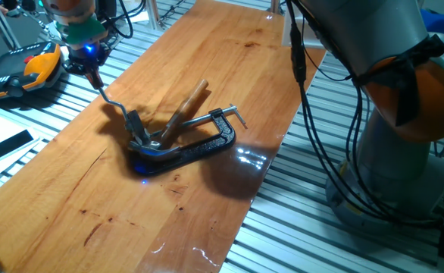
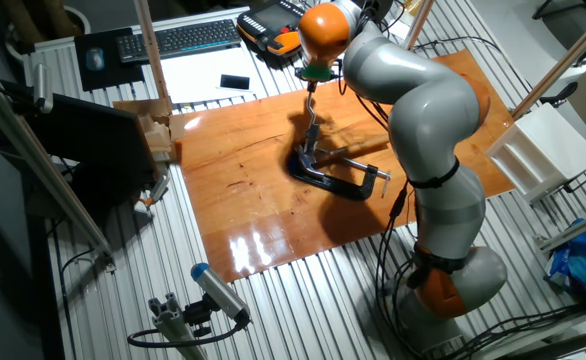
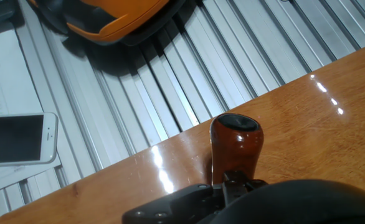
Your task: Push down the lever
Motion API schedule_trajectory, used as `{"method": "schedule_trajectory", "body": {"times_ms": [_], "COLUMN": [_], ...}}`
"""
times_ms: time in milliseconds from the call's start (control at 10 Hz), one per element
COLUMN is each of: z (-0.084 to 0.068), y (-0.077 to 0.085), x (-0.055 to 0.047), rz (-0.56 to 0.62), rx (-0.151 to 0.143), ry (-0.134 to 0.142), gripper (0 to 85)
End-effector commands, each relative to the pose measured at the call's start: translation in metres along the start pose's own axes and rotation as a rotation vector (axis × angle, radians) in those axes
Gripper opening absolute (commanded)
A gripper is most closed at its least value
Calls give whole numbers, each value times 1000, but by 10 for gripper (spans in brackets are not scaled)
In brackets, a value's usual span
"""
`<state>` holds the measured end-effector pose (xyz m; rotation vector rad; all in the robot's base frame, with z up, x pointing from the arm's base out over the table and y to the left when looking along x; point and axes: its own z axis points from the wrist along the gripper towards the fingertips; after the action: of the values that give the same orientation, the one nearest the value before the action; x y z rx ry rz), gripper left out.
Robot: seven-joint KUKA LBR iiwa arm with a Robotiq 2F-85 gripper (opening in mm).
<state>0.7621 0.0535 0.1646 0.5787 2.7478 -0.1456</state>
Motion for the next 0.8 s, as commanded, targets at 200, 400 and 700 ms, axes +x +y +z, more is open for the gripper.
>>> {"method": "schedule_trajectory", "body": {"times_ms": [200, 400, 700], "z": [1, 4, 6], "y": [1, 1, 1], "x": [1, 2, 2], "rz": [8, 9, 6], "rx": [6, 5, 6], "ry": [-6, -4, 8], "gripper": [0, 0, 0]}}
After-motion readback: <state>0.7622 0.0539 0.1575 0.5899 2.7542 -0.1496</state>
